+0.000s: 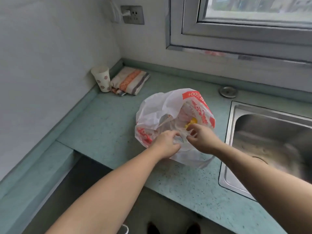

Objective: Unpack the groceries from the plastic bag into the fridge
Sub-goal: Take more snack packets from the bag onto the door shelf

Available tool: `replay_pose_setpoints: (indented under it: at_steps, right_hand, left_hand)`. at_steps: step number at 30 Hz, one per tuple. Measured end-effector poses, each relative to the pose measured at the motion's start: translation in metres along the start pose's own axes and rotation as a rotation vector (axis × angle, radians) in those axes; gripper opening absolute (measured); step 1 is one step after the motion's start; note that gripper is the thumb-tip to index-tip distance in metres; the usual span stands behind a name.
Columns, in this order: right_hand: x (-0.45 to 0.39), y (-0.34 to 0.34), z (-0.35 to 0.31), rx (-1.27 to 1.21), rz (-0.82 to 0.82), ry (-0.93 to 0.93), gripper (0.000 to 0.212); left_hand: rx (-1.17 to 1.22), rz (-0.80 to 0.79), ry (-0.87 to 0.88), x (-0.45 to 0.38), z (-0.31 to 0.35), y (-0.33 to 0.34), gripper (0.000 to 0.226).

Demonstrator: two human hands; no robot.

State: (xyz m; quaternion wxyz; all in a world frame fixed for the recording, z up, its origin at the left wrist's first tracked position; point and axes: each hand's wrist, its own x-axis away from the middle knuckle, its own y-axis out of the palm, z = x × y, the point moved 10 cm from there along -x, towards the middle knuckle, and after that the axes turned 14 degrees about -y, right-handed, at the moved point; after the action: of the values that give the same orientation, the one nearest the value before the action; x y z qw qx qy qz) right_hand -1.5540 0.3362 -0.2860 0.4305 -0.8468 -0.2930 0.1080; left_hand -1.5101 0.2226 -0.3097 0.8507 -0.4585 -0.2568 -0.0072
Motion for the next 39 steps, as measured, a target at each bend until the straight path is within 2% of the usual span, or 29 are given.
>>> replay_pose_setpoints:
  at_steps: [5, 11, 13, 17, 20, 25, 31, 34, 36, 39]
  right_hand:
    - [-0.013, 0.015, 0.024, -0.020, -0.018, 0.037, 0.029]
    - [-0.030, 0.011, 0.037, 0.061, 0.046, 0.053, 0.030]
    - [-0.033, 0.009, 0.041, 0.144, 0.069, 0.051, 0.041]
    - [-0.032, 0.017, 0.054, 0.303, -0.005, 0.089, 0.074]
    - [-0.031, 0.032, 0.066, 0.317, -0.100, 0.128, 0.083]
    - [-0.053, 0.029, 0.057, 0.524, -0.168, 0.013, 0.067]
    - [-0.065, 0.040, 0.049, 0.508, -0.210, -0.073, 0.036]
    - [-0.066, 0.042, 0.050, 0.516, -0.189, -0.081, 0.028]
    - [-0.065, 0.042, 0.051, 0.503, -0.167, -0.079, 0.025]
    - [-0.067, 0.039, 0.053, 0.507, -0.134, -0.084, 0.022]
  left_hand:
    - [-0.062, -0.008, 0.007, -0.022, 0.004, 0.010, 0.045]
    - [-0.206, 0.121, 0.121, -0.062, 0.023, 0.005, 0.050]
    - [-0.248, 0.163, 0.155, -0.077, 0.032, 0.001, 0.055]
    - [-0.133, 0.185, 0.045, -0.105, 0.017, -0.014, 0.087]
    - [0.043, 0.101, 0.047, -0.123, 0.012, -0.018, 0.083]
    - [0.070, 0.068, 0.143, -0.140, 0.019, -0.025, 0.049]
    - [0.035, 0.077, 0.106, -0.163, 0.022, -0.018, 0.017]
    - [0.023, 0.133, 0.081, -0.172, 0.026, -0.020, 0.015]
    - [0.012, 0.172, 0.083, -0.175, 0.028, -0.021, 0.023]
    - [-0.015, 0.142, 0.048, -0.179, 0.026, -0.014, 0.037]
